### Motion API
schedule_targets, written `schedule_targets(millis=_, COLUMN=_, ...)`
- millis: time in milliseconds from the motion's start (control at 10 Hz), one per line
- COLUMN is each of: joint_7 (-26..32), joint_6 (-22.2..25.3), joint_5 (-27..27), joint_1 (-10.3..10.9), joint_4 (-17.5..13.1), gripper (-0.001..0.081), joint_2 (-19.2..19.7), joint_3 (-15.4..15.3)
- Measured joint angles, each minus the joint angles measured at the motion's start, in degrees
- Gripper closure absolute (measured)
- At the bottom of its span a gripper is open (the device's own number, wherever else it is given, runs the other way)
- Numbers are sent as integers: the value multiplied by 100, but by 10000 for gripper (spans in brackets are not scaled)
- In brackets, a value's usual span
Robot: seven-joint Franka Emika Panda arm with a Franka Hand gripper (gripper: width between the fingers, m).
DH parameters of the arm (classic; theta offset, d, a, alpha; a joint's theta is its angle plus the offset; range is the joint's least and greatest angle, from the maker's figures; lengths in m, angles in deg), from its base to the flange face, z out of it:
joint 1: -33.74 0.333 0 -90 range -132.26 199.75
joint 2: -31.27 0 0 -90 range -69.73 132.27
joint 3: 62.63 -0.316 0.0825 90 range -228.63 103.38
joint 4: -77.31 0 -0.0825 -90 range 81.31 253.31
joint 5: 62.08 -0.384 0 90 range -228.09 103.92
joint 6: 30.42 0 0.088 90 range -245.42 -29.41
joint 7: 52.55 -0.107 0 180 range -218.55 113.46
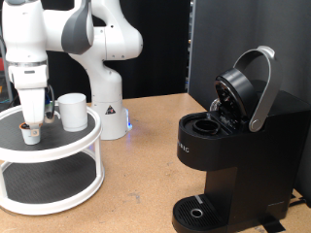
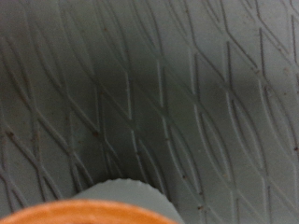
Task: Make a cup of coffee with the keurig machine
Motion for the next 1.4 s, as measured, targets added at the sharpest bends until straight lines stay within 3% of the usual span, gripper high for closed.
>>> schedule_targets(millis=400, joint_7=-1, joint_6=-160, joint_5=0, joint_1=-13, joint_4=10, gripper=36, joint_2=180, joint_3=4)
schedule_targets(millis=600, joint_7=-1, joint_6=-170, joint_5=0, joint_1=-16, joint_4=10, gripper=310, joint_2=213, joint_3=5)
schedule_targets(millis=700, joint_7=-1, joint_6=-170, joint_5=0, joint_1=-19, joint_4=8, gripper=310, joint_2=213, joint_3=9)
schedule_targets(millis=800, joint_7=-1, joint_6=-170, joint_5=-2, joint_1=-19, joint_4=5, gripper=368, joint_2=213, joint_3=11)
schedule_targets(millis=1100, joint_7=18, joint_6=-48, joint_5=-88, joint_1=-19, joint_4=-47, gripper=368, joint_2=192, joint_3=12)
schedule_targets(millis=1400, joint_7=125, joint_6=624, joint_5=-316, joint_1=7, joint_4=-270, gripper=369, joint_2=-99, joint_3=-35)
